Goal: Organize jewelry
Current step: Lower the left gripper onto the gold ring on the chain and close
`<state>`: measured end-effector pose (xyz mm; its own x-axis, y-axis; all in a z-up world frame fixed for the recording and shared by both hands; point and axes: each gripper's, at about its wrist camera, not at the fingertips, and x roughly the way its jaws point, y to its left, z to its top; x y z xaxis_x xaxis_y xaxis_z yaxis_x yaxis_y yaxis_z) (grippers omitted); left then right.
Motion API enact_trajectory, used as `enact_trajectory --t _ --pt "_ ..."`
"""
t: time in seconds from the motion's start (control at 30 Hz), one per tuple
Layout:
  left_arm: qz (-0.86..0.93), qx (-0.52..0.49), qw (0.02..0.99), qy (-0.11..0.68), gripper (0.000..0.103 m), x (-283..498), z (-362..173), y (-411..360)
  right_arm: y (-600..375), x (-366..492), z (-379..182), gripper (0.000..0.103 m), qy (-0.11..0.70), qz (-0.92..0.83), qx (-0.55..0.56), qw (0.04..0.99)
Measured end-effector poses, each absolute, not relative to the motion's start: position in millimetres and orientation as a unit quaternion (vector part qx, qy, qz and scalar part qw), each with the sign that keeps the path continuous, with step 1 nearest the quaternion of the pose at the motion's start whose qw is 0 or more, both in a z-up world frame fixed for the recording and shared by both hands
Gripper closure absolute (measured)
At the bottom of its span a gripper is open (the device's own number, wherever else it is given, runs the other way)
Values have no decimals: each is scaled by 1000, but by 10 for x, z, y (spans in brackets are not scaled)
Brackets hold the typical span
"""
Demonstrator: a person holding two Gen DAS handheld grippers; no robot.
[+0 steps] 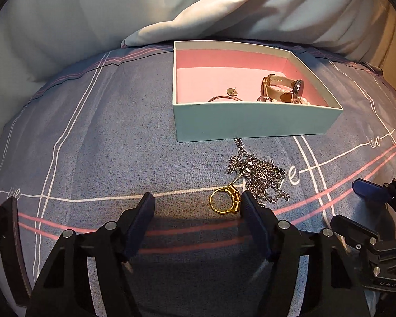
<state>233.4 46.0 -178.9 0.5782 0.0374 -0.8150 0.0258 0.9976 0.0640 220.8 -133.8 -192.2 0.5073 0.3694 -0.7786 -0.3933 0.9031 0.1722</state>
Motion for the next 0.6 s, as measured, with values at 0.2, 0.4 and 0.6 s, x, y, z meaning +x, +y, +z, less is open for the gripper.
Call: enact_trajectory --t 0.2,0.4,0.6 --pt "-14 23 895 445 79 2287 -1789 503 -1303 2178 -1932 32 443 218 -21 870" --pt "-31 -32 896 441 79 2226 -1767 653 -1242 2191 -1942 23 441 221 -26 869" --pt "-29 -29 894 445 79 2216 -1752 615 -1171 2172 -1960 25 439 220 -49 870"
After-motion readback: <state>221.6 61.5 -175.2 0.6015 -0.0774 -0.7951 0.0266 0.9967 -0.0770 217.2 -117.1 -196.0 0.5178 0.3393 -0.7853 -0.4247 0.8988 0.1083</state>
